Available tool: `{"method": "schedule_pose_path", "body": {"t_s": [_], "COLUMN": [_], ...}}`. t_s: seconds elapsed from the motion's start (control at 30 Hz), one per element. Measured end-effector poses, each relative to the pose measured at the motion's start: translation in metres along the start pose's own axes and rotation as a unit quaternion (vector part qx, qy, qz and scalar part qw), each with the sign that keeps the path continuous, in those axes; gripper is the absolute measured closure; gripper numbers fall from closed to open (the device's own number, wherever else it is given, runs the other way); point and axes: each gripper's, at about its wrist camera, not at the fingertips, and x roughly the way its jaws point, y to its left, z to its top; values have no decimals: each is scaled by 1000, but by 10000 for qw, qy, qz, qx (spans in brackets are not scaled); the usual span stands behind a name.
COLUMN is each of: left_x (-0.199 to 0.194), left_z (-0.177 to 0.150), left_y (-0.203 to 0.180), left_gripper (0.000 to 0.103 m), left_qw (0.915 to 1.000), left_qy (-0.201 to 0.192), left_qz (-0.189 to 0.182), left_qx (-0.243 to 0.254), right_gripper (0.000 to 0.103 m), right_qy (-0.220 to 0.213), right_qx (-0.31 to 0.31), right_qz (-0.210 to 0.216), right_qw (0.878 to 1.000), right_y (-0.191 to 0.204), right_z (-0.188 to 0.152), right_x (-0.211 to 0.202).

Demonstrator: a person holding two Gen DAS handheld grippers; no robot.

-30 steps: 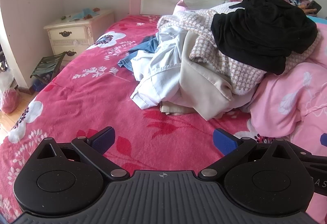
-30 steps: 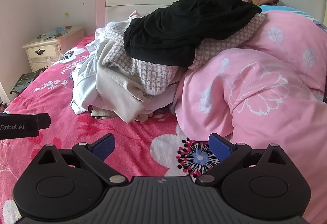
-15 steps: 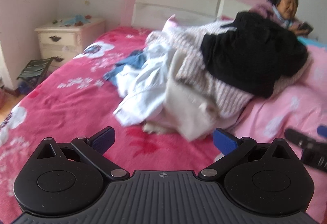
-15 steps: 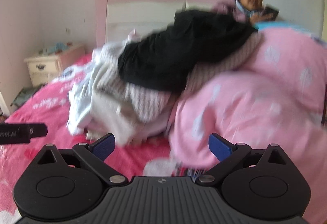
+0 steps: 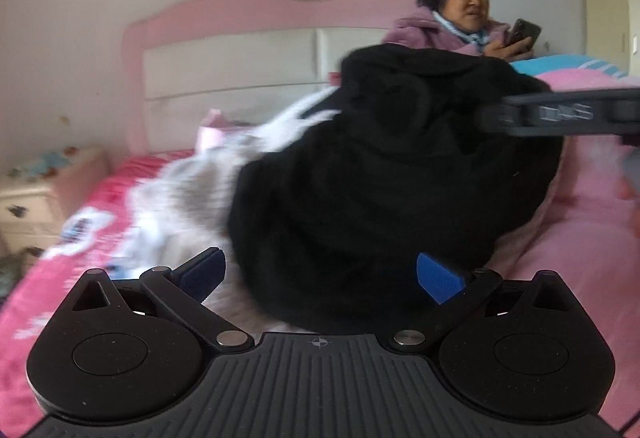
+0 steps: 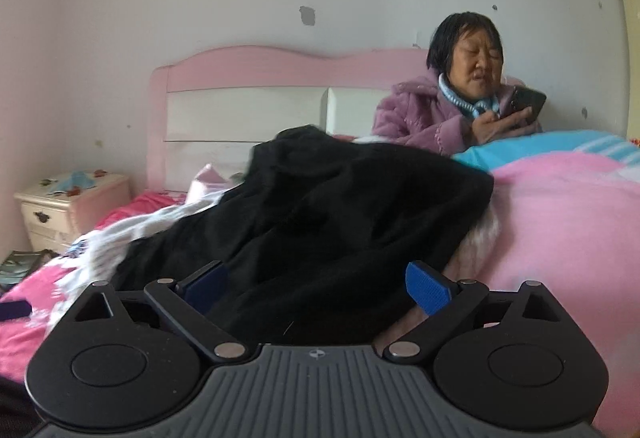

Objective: Fold clothes
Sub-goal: 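Grasp the black garment on the pile with both grippers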

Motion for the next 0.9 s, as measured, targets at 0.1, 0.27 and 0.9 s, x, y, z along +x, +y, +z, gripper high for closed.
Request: {"method": "schedule_pose_path", "body": {"t_s": [0.1,0.27,0.9], "left_x": [25,47,-5], "left_z": [4,4,12], "left_y": [-15,-20,-21], "left_gripper": [0,2,97], "left_qw": [9998,9995,9946], "left_qy": [186,180,-323], "left_qz": [-24,-55,-693], "left_qx": [-102,-263,-703], "right_gripper": [5,5,94], "right_qy": [-21,56,-555], "right_qx": [-284,-783,537], "right_qz": [184,121,1499], "right_qw": [9994,9968,9857], "right_y": [-2,3,-39], "right_z": [7,6,13], "right_x": [23,59,-3]}}
